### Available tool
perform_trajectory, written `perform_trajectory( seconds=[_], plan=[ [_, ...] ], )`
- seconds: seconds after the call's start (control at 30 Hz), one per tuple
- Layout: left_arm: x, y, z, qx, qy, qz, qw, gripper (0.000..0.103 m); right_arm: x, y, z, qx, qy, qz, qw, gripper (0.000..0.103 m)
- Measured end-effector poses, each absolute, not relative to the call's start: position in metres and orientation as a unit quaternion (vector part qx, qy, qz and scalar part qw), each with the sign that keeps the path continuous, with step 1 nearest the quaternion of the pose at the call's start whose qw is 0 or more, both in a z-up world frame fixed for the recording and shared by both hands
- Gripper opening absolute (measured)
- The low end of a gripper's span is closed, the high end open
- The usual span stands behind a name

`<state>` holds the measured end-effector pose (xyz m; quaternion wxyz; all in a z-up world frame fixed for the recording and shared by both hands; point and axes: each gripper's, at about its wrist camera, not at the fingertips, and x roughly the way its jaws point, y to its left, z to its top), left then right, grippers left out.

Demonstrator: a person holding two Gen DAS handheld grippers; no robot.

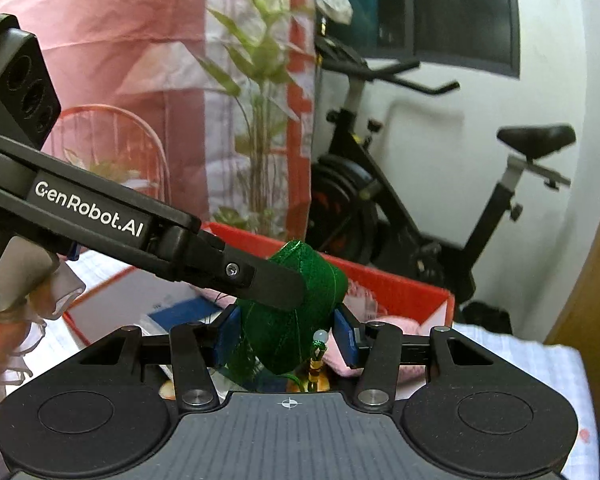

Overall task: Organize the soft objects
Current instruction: 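Carry the green yarn ball with both tools into the box and open, then reach both tools down to the cream knit cloth beside the box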

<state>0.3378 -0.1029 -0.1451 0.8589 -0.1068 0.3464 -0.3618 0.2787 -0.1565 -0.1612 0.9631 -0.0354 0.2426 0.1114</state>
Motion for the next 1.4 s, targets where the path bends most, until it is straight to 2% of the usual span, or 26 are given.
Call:
perform_trajectory(
  seconds=[0.1, 0.27, 0.83, 0.9, 1.03, 1.07, 1.17, 1.2, 1.27, 1.4],
  plan=[
    [0.343, -0.102, -0.152, -0.098, 0.353, -0.346, 0.864, 0.054, 0.285, -0.16, -0.171, -0.027, 0.253, 0.105, 0.961, 0.048],
    [0.345, -0.097, -0.155, -0.078, 0.35, -0.326, 0.875, 0.058, 0.288, -0.163, -0.18, -0.027, 0.264, 0.081, 0.961, 0.058],
    [0.287, -0.027, -0.135, -0.033, 0.317, -0.263, 0.91, 0.063, 0.232, -0.156, -0.183, -0.003, 0.266, 0.045, 0.963, 0.058],
    [0.279, -0.017, -0.134, -0.034, 0.316, -0.257, 0.913, 0.063, 0.223, -0.153, -0.182, -0.003, 0.266, 0.042, 0.963, 0.062],
    [0.264, 0.0, -0.134, -0.034, 0.313, -0.239, 0.918, 0.064, 0.205, -0.145, -0.179, -0.006, 0.252, 0.04, 0.967, 0.085],
    [0.26, 0.004, -0.134, -0.032, 0.312, -0.234, 0.92, 0.066, 0.201, -0.144, -0.178, -0.008, 0.248, 0.038, 0.968, 0.092],
    [0.249, 0.014, -0.135, -0.026, 0.309, -0.223, 0.924, 0.077, 0.188, -0.138, -0.175, -0.007, 0.235, 0.032, 0.971, 0.102],
    [0.245, 0.017, -0.135, -0.025, 0.308, -0.221, 0.925, 0.08, 0.184, -0.136, -0.173, -0.006, 0.232, 0.031, 0.972, 0.103],
    [0.237, 0.023, -0.136, -0.022, 0.304, -0.215, 0.928, 0.094, 0.177, -0.134, -0.171, -0.001, 0.225, 0.034, 0.974, 0.103],
    [0.225, 0.029, -0.136, -0.009, 0.296, -0.194, 0.935, 0.1, 0.168, -0.127, -0.168, -0.004, 0.216, 0.027, 0.976, 0.103]
  ],
)
